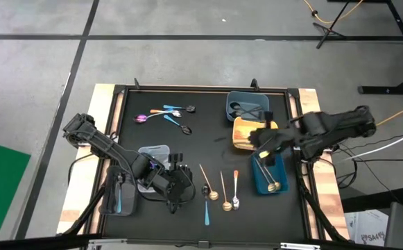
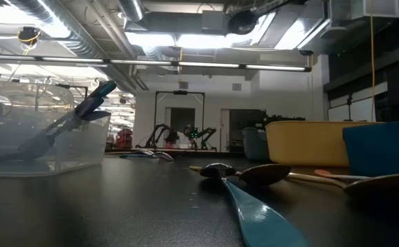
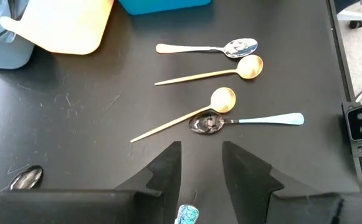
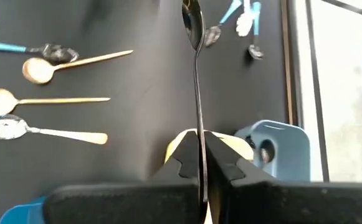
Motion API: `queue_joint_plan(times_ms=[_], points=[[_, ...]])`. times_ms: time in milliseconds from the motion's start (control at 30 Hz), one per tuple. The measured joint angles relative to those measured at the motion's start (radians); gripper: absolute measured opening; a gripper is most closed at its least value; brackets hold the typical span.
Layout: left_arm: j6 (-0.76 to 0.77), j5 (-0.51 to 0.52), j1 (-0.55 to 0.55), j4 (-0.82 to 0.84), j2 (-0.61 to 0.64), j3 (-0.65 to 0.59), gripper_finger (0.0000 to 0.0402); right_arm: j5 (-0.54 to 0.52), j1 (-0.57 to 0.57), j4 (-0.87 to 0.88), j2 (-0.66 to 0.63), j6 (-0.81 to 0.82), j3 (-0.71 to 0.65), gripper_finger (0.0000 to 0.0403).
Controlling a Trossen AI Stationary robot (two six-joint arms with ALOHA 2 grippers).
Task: Sort silverware by color (type)
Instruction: Put the black spoon into the light blue bin
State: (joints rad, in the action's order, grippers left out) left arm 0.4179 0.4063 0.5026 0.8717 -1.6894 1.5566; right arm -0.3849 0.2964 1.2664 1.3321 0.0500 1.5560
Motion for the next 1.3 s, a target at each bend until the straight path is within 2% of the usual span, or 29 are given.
queue_joint_plan(times_ms=[300,633,700,900,1067,1200,1300], points=[[0.000,0.000,0.000,-0.002,0.000,0.000,0.0110,-0.015,-0.116,-0.001,-0.235,-0.001,-0.116,0.0000],[-0.001,0.028,0.000,-0.007,0.000,0.000,0.0110,-0.016,-0.368,-0.052,-0.415,-0.006,-0.256,0.0000],[-0.001,0.038,0.000,-0.007,0.000,0.000,0.0110,-0.003,-0.421,-0.084,-0.418,-0.035,-0.284,0.0000],[-0.001,0.039,0.000,-0.012,0.000,0.000,0.0110,0.147,-0.582,-0.242,-0.411,-0.182,-0.389,0.0000],[0.000,0.039,0.000,-0.022,0.000,0.000,0.0110,0.270,-0.738,-0.364,-0.349,-0.294,-0.477,0.0000],[0.000,0.040,0.000,-0.022,0.000,0.000,0.0110,0.319,-0.878,-0.392,-0.292,-0.325,-0.516,0.0000],[-0.001,0.040,0.000,-0.022,0.000,0.000,0.0110,0.401,-0.968,-0.403,-0.241,-0.350,-0.539,0.0000]])
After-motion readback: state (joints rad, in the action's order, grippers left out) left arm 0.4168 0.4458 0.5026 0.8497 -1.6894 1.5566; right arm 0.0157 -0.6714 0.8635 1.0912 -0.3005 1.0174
